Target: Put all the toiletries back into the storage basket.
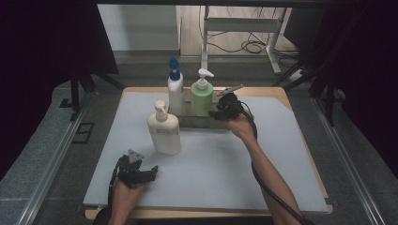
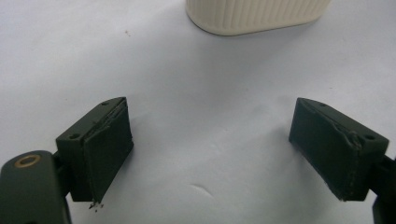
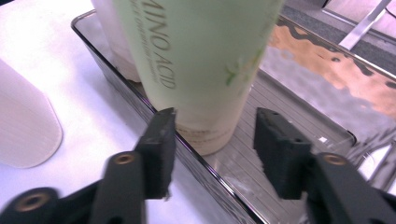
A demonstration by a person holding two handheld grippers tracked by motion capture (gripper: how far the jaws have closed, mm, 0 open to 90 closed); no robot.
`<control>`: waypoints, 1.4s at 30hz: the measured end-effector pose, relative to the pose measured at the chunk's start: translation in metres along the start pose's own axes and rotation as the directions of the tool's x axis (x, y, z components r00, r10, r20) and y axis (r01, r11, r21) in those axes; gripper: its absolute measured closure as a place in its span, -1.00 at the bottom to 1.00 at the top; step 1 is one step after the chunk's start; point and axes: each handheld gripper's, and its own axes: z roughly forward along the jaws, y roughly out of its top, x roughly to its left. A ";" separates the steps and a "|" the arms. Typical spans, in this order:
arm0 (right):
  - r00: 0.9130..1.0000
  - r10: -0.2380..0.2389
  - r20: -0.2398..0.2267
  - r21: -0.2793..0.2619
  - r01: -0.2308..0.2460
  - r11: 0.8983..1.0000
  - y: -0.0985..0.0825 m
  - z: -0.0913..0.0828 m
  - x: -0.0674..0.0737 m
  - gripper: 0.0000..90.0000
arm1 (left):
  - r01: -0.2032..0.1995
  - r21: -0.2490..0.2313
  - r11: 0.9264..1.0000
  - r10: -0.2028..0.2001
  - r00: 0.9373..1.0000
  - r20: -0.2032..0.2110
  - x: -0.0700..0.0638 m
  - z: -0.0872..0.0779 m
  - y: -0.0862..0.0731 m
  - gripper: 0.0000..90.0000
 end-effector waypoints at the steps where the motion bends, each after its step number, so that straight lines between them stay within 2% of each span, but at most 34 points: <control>1: 1.000 0.006 -0.009 -0.001 -0.006 1.000 -0.001 0.000 -0.001 0.29 | 0.000 0.000 1.000 0.000 1.000 0.000 0.000 0.000 0.000 -0.72; 3: 1.000 0.003 -0.016 -0.010 -0.003 1.000 -0.002 -0.001 -0.003 0.41 | 0.000 0.000 1.000 0.000 1.000 0.000 0.000 0.000 0.000 -0.72; 7: 1.000 0.005 0.001 -0.013 -0.005 1.000 -0.003 0.001 -0.006 0.68 | 0.000 0.001 1.000 0.000 1.000 -0.001 0.000 0.000 0.000 -0.72; 13: 0.998 0.048 0.035 -0.013 -0.047 0.999 -0.002 0.008 -0.011 0.97 | 0.000 0.001 1.000 0.000 1.000 0.000 0.000 0.000 0.000 -0.72; 23: 0.994 0.079 0.073 0.042 -0.083 0.996 0.002 0.028 -0.015 0.99 | 0.000 0.001 1.000 0.000 1.000 0.000 0.000 0.000 0.000 -0.72; 27: 0.992 0.101 0.073 0.054 -0.105 0.993 0.003 0.033 -0.018 0.99 | 0.000 0.001 1.000 0.000 1.000 0.000 0.000 0.000 0.000 -0.72; 42: 0.992 0.097 0.080 0.074 -0.103 0.992 0.011 0.041 -0.017 0.99 | 0.000 0.002 1.000 0.000 1.000 0.000 0.000 0.000 0.000 -0.72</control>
